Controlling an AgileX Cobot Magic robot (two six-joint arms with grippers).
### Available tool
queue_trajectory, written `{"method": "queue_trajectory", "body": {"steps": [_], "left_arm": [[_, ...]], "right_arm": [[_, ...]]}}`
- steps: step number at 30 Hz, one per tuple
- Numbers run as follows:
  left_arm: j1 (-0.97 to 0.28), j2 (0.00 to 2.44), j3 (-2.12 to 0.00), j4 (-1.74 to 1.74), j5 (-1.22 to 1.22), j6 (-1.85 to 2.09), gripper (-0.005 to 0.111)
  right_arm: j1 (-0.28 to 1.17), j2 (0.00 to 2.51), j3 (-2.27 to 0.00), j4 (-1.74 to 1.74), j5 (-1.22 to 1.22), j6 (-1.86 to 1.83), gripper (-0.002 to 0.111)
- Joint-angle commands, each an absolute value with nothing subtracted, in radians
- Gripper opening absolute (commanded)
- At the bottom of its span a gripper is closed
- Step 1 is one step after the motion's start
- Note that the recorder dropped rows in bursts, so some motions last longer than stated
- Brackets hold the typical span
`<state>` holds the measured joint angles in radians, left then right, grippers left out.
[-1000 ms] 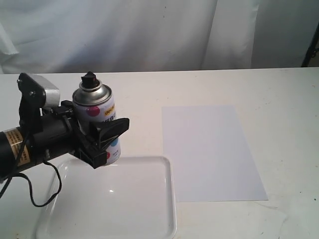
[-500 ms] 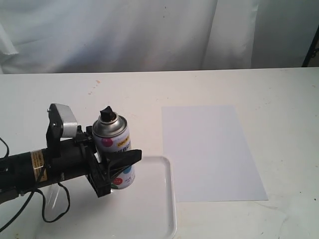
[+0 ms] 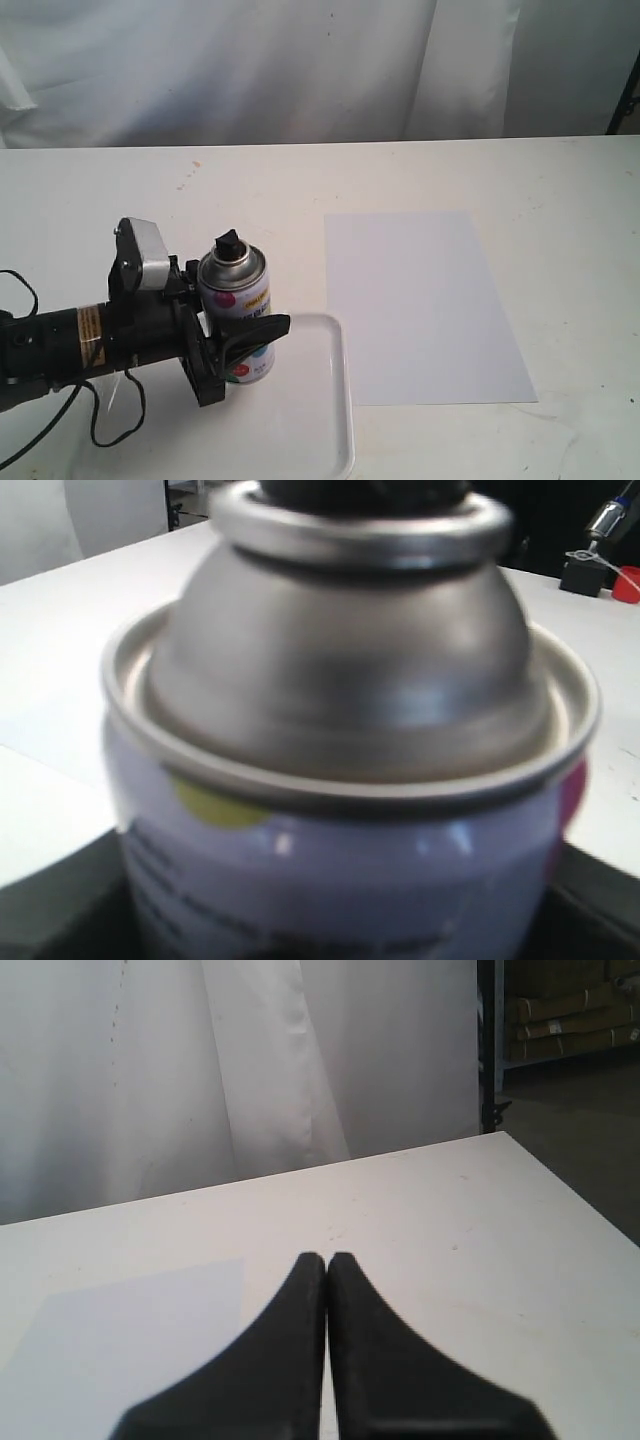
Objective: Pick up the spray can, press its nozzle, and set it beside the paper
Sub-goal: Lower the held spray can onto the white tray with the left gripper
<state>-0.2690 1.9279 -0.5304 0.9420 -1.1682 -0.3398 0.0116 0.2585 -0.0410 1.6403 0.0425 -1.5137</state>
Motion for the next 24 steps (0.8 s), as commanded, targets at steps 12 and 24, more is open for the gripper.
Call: {"method": "queue_trajectory", "body": {"steps": [12, 24], "left_arm": [[-0.138, 2.019, -0.796, 1.348, -1.221, -0.508, 0.0], [-0.14, 2.132, -0.924, 1.536, -1.221, -0.569, 0.0]], "right_arm": [[0.017, 0.255, -0.039, 1.636, 0.051, -1.509, 0.0], [0.017, 0.255, -0.039, 1.636, 0.051, -1.509, 0.0]]}}
